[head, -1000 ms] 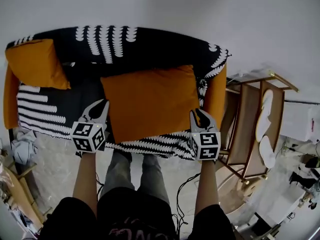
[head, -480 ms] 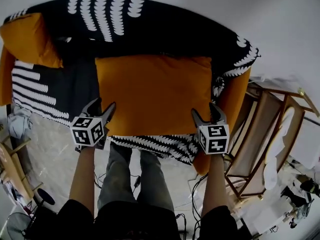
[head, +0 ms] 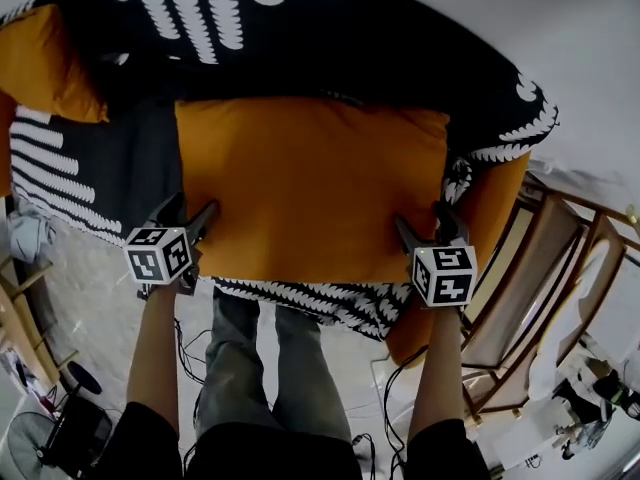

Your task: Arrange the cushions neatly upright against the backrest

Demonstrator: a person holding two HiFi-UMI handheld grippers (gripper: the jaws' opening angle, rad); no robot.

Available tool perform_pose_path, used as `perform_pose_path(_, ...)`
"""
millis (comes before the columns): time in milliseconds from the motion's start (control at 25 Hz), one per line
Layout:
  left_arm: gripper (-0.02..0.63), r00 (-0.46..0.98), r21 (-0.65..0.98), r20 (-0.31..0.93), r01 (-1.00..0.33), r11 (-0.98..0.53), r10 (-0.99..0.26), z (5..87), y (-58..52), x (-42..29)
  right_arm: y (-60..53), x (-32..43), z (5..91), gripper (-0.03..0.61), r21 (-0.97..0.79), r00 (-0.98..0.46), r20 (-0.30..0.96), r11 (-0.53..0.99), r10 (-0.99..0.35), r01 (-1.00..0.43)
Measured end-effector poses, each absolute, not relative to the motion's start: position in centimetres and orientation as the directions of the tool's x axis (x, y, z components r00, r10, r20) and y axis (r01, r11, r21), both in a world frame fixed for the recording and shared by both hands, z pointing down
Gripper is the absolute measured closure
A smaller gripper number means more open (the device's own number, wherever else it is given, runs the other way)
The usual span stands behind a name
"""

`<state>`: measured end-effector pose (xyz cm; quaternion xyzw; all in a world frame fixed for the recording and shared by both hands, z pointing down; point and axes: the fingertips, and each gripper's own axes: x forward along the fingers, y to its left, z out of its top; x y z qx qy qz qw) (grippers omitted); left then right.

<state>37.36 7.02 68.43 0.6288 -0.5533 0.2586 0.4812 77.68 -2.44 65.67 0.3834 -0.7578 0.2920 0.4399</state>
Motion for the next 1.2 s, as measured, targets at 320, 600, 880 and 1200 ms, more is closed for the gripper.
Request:
perform_pose_path(320,0.360,0.325,0.375,0.848,-0.926,0.042,-0.419,69.7,6.4,38.7,-2.3,76.7,68.0,0.283,-0.163,-0.347,0.897,0.524,-0.275,-0.836)
perform_pose_path(600,0.518,0.323,0.328,0.845,-0.943,-0.064,-0.425,68.1,6.0,39.4,-2.4,75.7,66.3,0.440,-0.105,-0.326,0.891,0.555,-0.317,-0.825)
perform_pose_path(880,0.572,0.300,0.219,0.828,-0.951,-0.218,-0.474,64.7,5.6,40.1,-1.5,75.4,62.6,0.526,0.010,-0.274,0.859,0.551,-0.432,-0.835)
perform_pose_path(1200,0.575,0.287,0.132,0.711,-0.951,-0.278,-0.643,56.1,1.7,38.0,-1.7,73.9,55.1,0.541,0.062,-0.258,0.772,0.473,-0.581,-0.879)
